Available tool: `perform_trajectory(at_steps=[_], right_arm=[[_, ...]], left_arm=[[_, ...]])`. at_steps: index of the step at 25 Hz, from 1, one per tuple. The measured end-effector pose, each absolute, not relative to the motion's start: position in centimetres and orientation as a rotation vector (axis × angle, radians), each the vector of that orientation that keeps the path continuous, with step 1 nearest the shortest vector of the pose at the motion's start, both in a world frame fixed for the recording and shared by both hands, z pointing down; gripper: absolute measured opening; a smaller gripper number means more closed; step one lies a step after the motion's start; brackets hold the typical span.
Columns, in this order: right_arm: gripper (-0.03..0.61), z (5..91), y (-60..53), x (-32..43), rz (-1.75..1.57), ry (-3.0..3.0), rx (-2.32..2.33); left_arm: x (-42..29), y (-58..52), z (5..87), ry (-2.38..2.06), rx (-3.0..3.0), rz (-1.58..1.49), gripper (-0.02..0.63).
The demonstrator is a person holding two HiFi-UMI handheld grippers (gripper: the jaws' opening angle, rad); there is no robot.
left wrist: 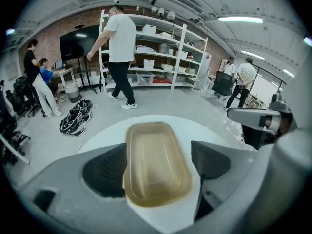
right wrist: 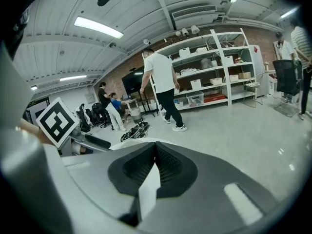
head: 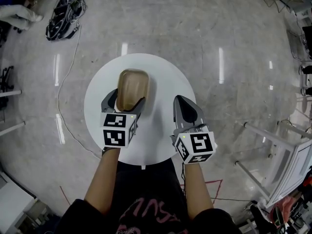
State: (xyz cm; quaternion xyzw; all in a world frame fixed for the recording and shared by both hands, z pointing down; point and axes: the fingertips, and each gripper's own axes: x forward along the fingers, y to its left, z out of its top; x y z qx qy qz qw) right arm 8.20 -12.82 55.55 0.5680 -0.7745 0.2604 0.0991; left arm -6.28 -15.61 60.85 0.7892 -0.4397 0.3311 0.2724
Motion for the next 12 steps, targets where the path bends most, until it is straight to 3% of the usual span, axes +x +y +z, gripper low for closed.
perform_trajectory(at_steps=[12], right_arm=[[0.009,57.1,-13.4,8.9,0.803,-2.268,1.689]], left_arm=[[-5.7,-15.8,63.2,-1.154,2.101,0.953,0.417]])
